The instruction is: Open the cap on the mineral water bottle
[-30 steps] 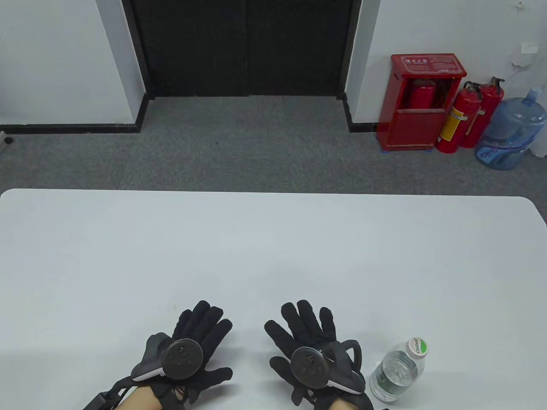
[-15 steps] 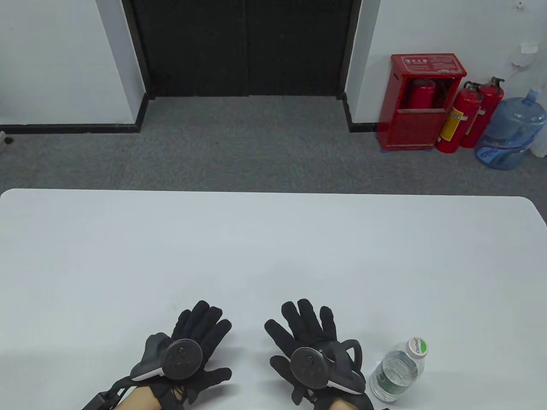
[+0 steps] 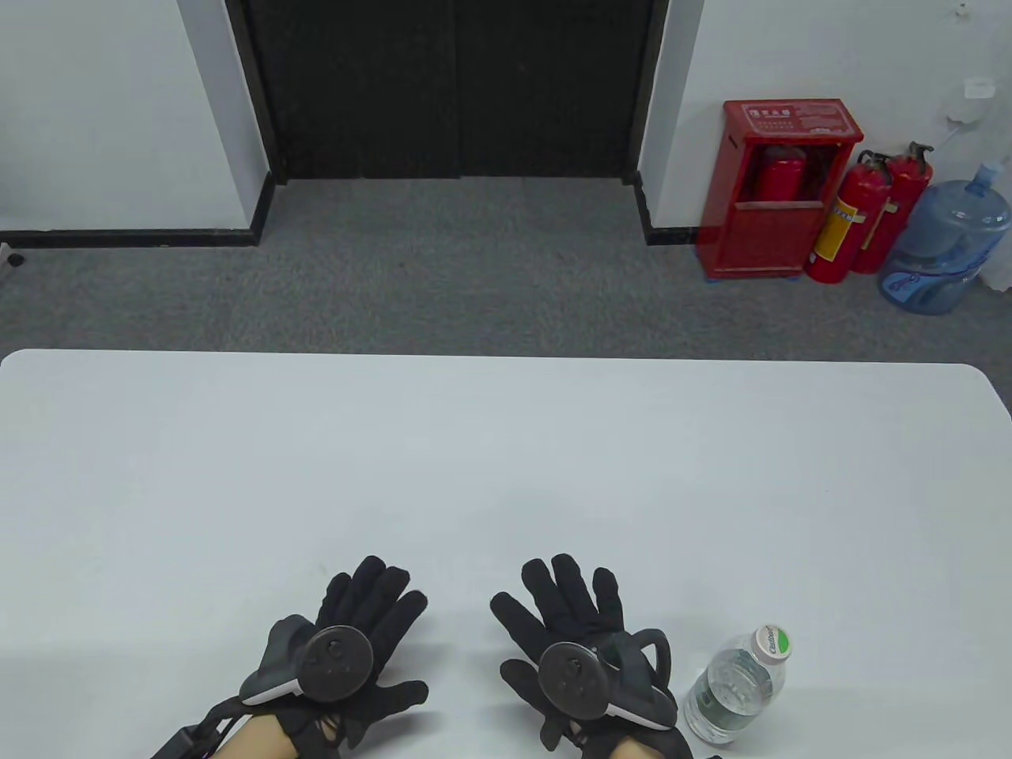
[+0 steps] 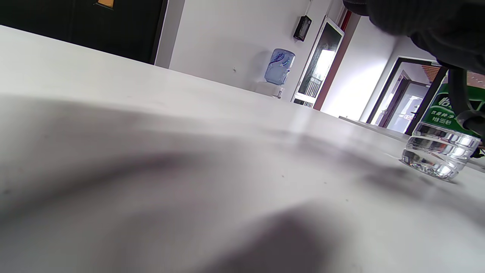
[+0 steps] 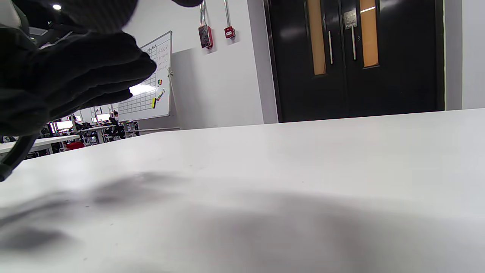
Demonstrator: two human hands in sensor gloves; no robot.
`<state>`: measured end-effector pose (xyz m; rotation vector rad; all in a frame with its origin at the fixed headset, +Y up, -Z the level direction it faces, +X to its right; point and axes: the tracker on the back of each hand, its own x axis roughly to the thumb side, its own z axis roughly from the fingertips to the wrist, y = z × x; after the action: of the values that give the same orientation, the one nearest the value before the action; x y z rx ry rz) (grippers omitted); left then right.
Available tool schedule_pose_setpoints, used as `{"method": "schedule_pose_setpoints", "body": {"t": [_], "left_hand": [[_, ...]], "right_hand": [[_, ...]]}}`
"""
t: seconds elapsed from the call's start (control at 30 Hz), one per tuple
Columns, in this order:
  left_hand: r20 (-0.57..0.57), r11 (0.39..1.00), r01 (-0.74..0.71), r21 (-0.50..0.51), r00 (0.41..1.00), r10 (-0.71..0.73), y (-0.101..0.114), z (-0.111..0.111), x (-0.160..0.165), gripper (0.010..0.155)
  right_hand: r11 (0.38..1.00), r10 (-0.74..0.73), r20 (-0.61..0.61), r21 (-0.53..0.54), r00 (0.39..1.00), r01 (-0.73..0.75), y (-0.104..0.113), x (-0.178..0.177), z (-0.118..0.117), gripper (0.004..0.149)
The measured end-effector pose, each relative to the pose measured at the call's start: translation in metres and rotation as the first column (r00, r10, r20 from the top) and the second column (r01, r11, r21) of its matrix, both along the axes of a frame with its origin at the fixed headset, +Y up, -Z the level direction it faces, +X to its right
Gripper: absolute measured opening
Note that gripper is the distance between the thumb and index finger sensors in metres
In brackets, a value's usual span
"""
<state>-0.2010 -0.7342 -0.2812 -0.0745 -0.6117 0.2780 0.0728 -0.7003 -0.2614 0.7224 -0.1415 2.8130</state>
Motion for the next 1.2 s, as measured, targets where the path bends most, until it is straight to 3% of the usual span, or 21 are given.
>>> {"method": "schedule_pose_setpoints", "body": {"t": [0.2,0.4,0.5,0.67,0.83,0.97,1.2], "left_hand": [[0.001,1.000,0.006,0.015,1.000,-0.006,0.001,0.000,0.000,0.093],[0.004,1.000,0.006,0.022,1.000,-0.006,0.001,0.001,0.000,0.093],[0.007,1.000,0.013,0.022,1.000,-0.013,0.000,0.002,0.000,0.093],[0.012,1.000,0.020,0.021,1.000,-0.020,-0.001,0.003,0.001,0.093],[0.009,1.000,0.023,0.019,1.000,-0.023,-0.001,0.003,0.001,0.093],[0.008,1.000,0.027,0.016,1.000,-0.027,-0.002,0.003,0.002,0.093],[0.004,0.999,0.034,0.007,0.999,-0.034,-0.003,0.002,0.002,0.093]], "right_hand": [[0.997,0.077,-0.007,-0.001,0.997,-0.077,0.004,-0.007,0.004,0.071],[0.983,0.178,-0.014,-0.049,0.984,-0.178,0.023,-0.020,0.006,0.069],[0.959,0.273,-0.013,-0.072,0.962,-0.273,0.044,-0.025,0.011,0.069],[0.949,0.314,0.009,0.020,0.949,-0.314,0.091,-0.020,0.025,0.069],[0.940,0.319,0.078,0.102,0.945,-0.326,0.138,0.008,0.036,0.069],[0.945,0.301,0.158,0.085,0.940,-0.317,0.157,0.044,0.035,0.068],[0.950,0.307,0.283,-0.030,0.909,-0.311,0.148,0.108,0.022,0.067]]}}
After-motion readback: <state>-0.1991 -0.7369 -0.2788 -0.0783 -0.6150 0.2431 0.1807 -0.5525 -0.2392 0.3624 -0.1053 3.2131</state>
